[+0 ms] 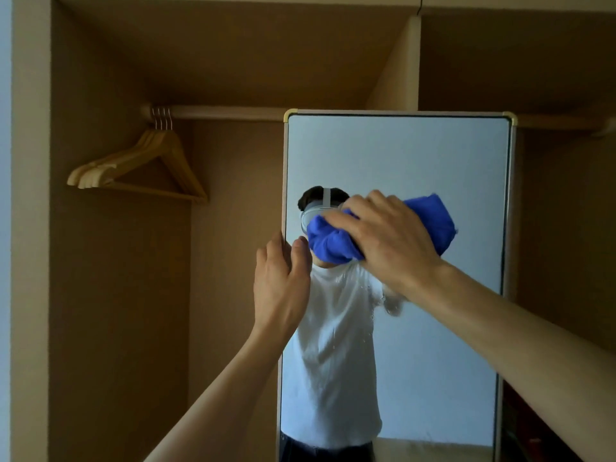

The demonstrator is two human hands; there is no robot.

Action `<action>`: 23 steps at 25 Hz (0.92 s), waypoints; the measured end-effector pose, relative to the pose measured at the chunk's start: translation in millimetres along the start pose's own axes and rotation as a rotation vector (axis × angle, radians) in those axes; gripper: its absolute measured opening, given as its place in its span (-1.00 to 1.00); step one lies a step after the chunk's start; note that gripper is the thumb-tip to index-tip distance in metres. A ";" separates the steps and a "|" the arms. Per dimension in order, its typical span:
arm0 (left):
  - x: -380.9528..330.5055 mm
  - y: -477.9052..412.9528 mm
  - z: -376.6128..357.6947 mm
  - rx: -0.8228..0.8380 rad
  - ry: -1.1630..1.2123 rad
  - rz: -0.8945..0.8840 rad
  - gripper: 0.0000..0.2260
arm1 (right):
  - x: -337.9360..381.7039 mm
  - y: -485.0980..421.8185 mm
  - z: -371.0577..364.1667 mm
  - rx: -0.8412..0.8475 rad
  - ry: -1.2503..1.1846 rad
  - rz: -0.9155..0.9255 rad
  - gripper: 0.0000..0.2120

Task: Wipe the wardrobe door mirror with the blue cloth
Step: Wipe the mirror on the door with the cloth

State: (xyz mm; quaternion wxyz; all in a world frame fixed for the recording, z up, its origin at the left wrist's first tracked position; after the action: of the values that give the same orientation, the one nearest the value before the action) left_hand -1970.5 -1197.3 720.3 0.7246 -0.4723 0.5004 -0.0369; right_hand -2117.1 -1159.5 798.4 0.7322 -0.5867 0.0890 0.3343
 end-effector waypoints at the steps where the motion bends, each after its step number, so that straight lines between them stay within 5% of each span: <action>1: -2.8 0.3 -1.2 -0.016 -0.004 0.014 -0.77 | -12.5 -6.4 4.9 -0.005 0.012 -0.019 -0.62; 11: -45.7 -15.4 -22.1 -0.122 -0.166 -0.062 -0.29 | -72.2 -19.3 17.4 0.000 0.005 -0.025 -0.60; 23: -64.9 18.2 -40.6 -0.174 -0.397 -0.145 -0.35 | -44.5 67.3 -13.4 0.070 -0.021 0.080 -0.57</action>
State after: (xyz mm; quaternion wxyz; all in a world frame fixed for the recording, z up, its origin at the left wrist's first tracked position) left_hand -2041.2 -1179.4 749.9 0.7608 -0.5658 0.3142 0.0483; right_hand -2187.4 -1183.0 763.9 0.7392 -0.5531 0.1162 0.3663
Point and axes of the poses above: each hand's wrist, its own y-axis away from the middle knuckle, its own z-axis out of the back of the hand, x = y × z, the point moved 10 cm from there along -y, towards the middle knuckle, and after that the axes turned 1 degree about -z, right-handed, at the moved point
